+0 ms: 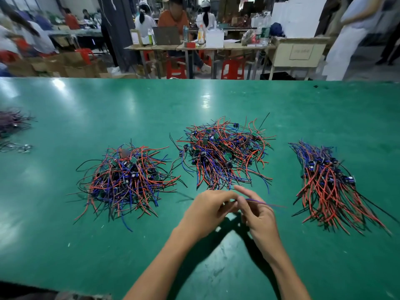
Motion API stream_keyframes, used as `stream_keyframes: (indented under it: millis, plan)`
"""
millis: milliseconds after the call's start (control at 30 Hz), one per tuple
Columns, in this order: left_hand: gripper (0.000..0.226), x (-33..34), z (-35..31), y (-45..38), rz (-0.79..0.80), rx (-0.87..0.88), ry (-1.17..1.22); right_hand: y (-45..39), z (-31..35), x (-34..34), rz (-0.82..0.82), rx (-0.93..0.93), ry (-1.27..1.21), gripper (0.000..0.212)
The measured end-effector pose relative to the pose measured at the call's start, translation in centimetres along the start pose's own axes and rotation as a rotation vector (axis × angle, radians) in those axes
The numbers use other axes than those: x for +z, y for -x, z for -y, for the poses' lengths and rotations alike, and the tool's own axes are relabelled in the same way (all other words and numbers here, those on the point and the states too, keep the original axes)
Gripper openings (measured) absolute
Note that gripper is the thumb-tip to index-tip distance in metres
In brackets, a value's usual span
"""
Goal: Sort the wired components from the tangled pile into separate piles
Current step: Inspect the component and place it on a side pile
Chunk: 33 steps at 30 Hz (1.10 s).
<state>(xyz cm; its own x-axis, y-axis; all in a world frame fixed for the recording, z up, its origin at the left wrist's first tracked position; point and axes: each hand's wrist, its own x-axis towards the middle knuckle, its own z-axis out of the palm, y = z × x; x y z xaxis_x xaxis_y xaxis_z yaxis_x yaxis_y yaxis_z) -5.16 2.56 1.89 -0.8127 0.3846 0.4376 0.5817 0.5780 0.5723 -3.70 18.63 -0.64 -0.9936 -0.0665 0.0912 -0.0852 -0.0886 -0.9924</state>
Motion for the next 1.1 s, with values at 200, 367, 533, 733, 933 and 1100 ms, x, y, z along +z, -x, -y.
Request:
stream_keyframes:
  millis: [200, 367, 533, 733, 933, 1100]
  plan:
    - [0.029, 0.7, 0.8, 2.1, -0.009, -0.328, 0.286, -0.2, 0.0, -0.1, -0.242, 0.012, -0.014, 0.029]
    - [0.006, 0.1, 1.2, 3.5, -0.098, -0.45, 0.262, -0.3, -0.2, -0.1, -0.355, 0.031, -0.088, 0.036]
    - [0.012, -0.7, 0.9, 3.9, 0.087, -0.584, 0.498, -0.1, -0.3, -0.1, -0.352, 0.035, -0.053, 0.037]
    - [0.013, -1.7, 0.1, 3.6, 0.189, -0.573, 0.595, 0.0, -0.1, -0.2, -0.258, 0.014, -0.033, 0.033]
    - [0.014, -1.6, -0.6, 3.2, 0.217, -0.526, 0.553, 0.2, 0.0, -0.3, -0.131, -0.047, 0.047, 0.033]
    - [0.013, -3.1, -0.4, 2.9, 0.107, -0.481, 0.491, 0.3, 0.2, -0.2, -0.112, -0.037, 0.017, 0.026]
